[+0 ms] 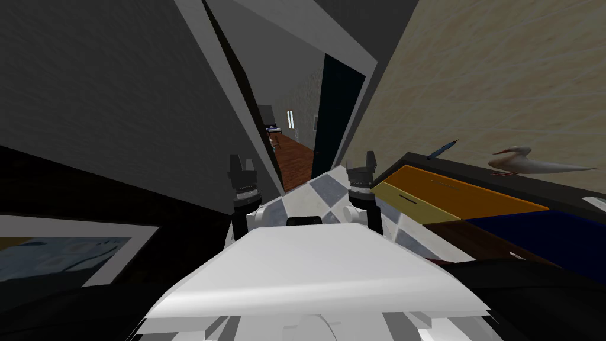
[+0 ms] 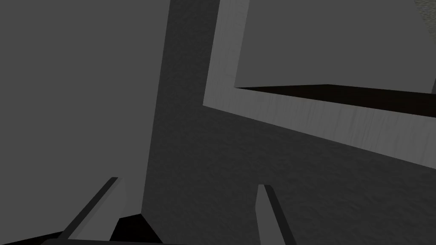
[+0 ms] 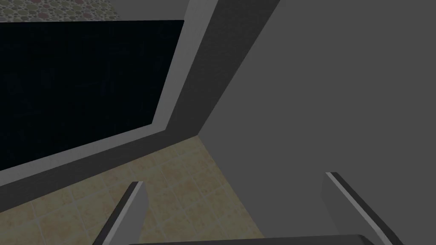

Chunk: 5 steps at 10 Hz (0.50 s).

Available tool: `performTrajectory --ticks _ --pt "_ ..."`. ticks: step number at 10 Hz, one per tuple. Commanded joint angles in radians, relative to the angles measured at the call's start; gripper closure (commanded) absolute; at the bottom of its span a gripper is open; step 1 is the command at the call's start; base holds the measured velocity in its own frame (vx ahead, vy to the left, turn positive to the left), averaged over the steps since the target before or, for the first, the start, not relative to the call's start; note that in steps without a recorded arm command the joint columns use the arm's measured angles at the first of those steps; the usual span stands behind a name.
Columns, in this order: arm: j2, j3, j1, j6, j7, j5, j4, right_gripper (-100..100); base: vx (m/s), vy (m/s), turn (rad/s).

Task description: Push the door open

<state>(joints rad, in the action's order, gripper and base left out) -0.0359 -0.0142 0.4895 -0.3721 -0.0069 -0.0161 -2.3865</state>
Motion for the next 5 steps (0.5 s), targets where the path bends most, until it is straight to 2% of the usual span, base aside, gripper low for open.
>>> performTrajectory --ticks 1,3,5 --pt "-0.005 0.000 -0.010 -0.008 -0.005 0.005 0.028 -100 0.033 -0.034 0.018" --pt "-0.012 0.000 -0.026 -0.020 -0.014 0.014 0.073 -100 0.136 -0.059 0.036" --pt "-0.015 0.000 -0.035 -0.027 -0.019 0.019 0.098 -100 0.112 -0.034 0.019"
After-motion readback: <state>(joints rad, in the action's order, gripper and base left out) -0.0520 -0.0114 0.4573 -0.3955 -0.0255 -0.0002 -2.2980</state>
